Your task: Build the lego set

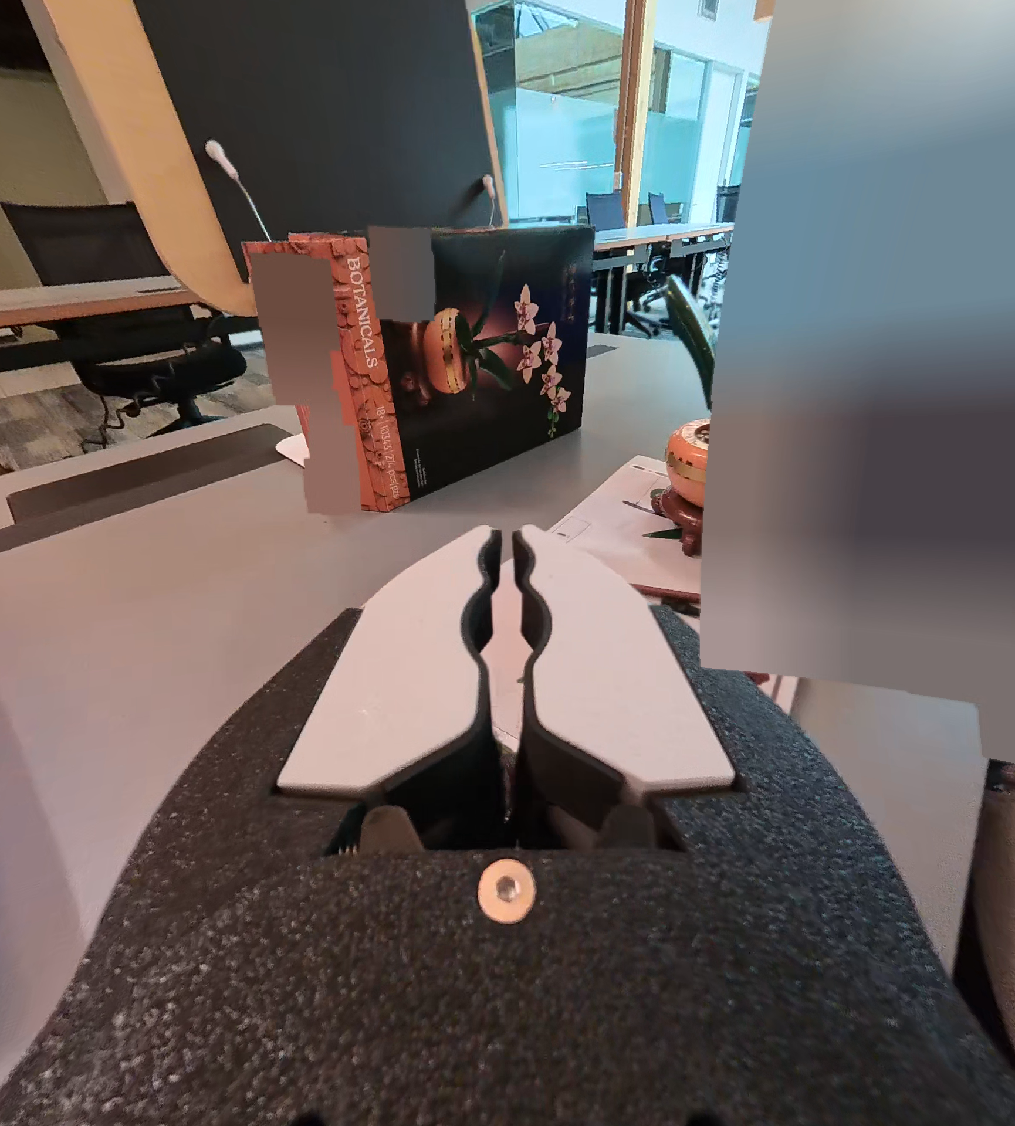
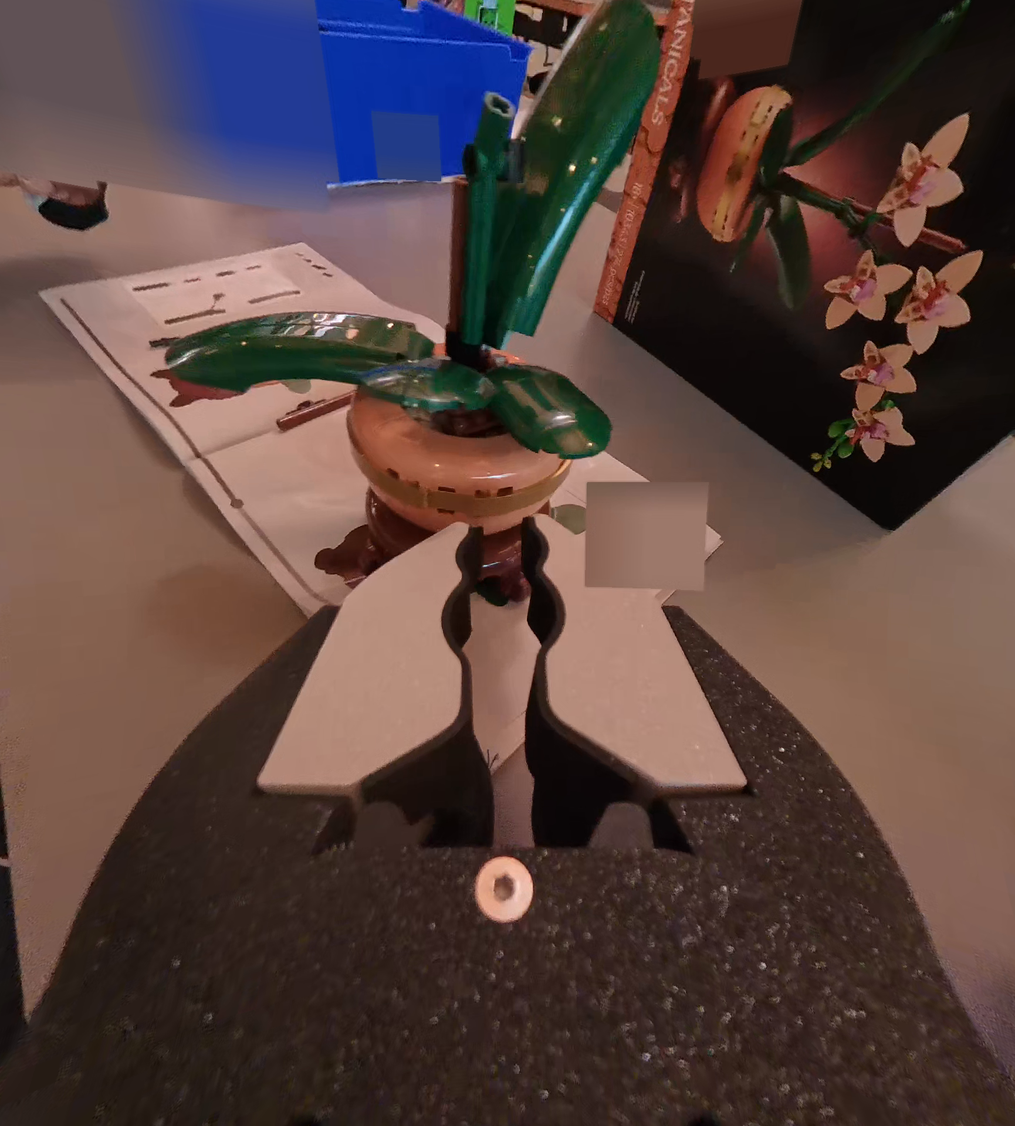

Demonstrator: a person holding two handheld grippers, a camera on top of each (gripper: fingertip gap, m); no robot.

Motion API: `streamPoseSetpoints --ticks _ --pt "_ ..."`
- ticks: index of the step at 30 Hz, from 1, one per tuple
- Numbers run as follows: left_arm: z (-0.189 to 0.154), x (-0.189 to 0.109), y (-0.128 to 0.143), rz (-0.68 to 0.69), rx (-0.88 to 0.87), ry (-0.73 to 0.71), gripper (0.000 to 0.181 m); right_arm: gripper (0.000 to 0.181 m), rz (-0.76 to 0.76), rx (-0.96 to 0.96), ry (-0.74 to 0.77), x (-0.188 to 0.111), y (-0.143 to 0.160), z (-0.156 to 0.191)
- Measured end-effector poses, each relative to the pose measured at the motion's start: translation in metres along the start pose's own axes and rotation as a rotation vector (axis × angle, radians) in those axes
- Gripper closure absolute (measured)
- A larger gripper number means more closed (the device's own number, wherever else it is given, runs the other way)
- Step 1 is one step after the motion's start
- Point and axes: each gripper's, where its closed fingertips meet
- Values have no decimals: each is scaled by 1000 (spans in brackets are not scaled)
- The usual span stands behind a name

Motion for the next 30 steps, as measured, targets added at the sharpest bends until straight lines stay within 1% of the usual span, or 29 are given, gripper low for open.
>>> streamPoseSetpoints --ticks 3,7,11,15,22,26,30 --pt "3 5 2 7 -1 -1 180 168 -6 33 -25 5 6 -2" --pt "9 15 13 63 -4 -7 180 170 10 72 -53 7 8 -3" --pt "13 24 22 94 24 -21 180 173 -41 105 -67 3 3 -5" --pt "17 28 27 105 -28 -34 180 174 -74 149 -72 0 0 -9" --pt "12 27 28 128 10 -44 178 175 -81 135 -73 -1 -1 -8" --pt "3 26 30 158 41 -26 177 176 -85 103 -62 -1 -2 -6" --pt "-10 27 27 158 69 18 176 176 -102 102 -52 -3 -4 -7"
Point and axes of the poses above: each gripper's, where its closed fingertips meet, x out along the fingers, y out of its underside, z = x × y across the jaws, and after that the axes turned 6 degrees about -y, right-handed
